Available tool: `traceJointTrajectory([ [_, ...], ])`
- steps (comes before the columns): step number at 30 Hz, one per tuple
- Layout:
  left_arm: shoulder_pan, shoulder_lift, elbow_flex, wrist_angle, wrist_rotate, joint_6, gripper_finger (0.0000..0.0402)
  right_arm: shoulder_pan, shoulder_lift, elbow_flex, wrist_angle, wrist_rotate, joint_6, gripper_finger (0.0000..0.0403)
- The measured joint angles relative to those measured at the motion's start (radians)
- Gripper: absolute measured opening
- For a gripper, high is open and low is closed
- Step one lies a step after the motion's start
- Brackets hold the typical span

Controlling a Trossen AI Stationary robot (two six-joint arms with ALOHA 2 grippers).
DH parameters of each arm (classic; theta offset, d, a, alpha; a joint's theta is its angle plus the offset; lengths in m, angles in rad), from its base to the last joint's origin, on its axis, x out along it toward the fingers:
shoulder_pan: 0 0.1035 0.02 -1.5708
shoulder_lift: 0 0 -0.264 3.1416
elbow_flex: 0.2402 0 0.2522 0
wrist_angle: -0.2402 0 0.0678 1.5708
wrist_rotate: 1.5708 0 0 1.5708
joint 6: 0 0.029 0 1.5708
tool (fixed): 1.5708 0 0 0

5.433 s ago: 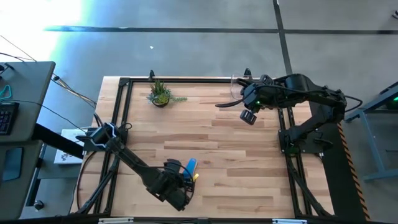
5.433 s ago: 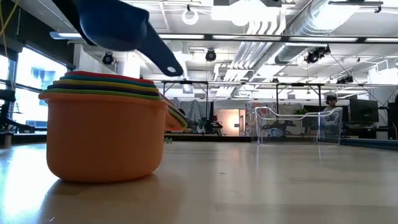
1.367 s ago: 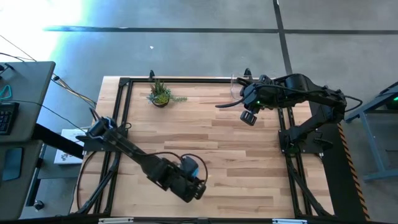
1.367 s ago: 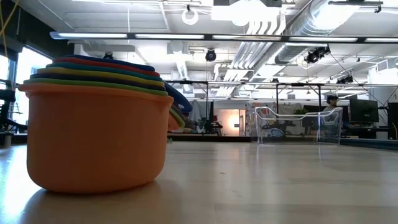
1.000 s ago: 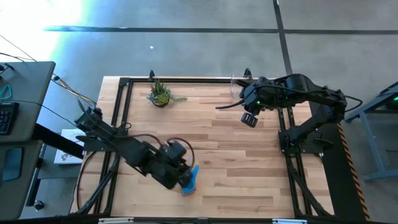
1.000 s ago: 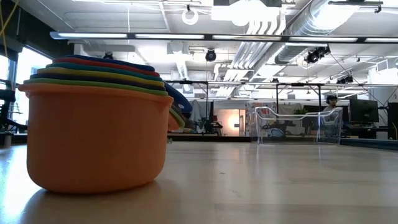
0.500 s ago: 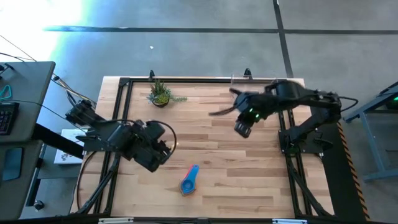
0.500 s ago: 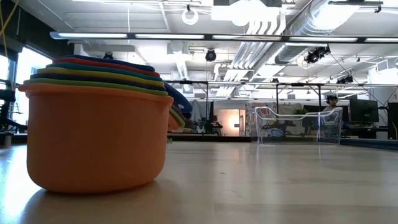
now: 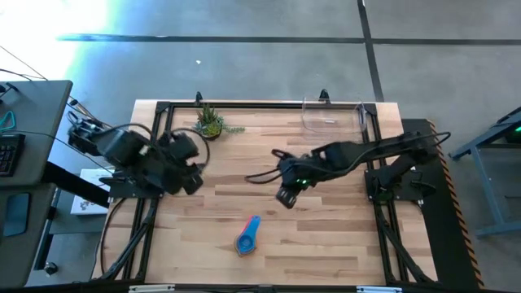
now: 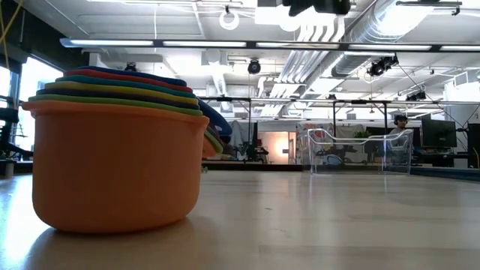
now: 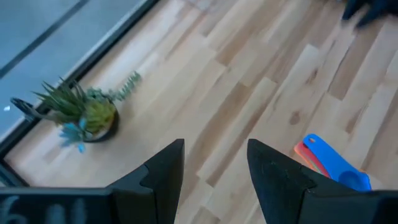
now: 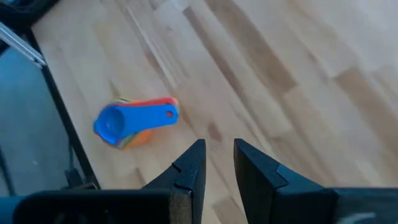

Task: Nest measuring cups in basket
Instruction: Stack the blue measuring cup on top of the red measuring cup

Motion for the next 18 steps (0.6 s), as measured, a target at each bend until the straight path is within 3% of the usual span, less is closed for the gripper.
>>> traceJointTrajectory([
  [6, 0.039, -0.082, 0.000, 0.000, -0.027, 0.081, 0.0168, 0.014, 0.010, -0.166, 0.278, -0.047, 0.059, 0.0073],
  [18, 0.062, -0.177, 0.001, 0.001, -0.030, 0.143, 0.0168, 0.072, 0.011, -0.419, 0.751, -0.044, 0.195, 0.0073],
])
